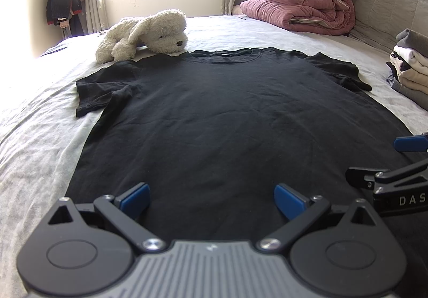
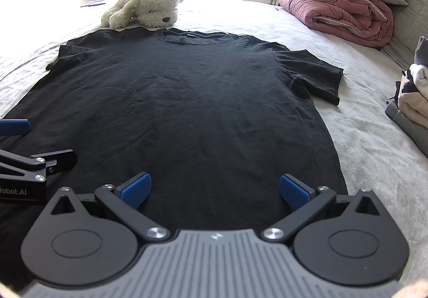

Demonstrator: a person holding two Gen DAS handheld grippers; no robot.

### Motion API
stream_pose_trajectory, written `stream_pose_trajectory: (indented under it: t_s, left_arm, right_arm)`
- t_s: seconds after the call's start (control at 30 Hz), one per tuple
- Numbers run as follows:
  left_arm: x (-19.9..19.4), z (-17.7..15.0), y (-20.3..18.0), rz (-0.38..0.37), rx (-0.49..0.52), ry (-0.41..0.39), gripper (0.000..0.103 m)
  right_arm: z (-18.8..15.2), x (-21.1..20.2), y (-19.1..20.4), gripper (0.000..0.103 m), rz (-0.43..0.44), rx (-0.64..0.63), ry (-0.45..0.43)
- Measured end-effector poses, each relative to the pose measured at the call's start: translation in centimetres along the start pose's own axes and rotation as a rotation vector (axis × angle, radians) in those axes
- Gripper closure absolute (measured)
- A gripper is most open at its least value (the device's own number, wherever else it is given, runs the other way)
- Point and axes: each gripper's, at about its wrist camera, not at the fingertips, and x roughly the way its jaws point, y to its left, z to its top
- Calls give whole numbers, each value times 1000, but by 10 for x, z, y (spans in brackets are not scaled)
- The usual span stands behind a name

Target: Fold clothes

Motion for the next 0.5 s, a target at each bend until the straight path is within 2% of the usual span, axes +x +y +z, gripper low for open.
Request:
stream_pose_trajectory:
  t_s: [0.27,0.5]
  left_arm:
    - [-17,-13,-2,0,34,2,2]
    - [-42,-33,4,-27,33,11,2]
  right_arm:
    - [-6,-12,-8,0,31,14,45]
    - [-26,-33,-17,0,39,9,58]
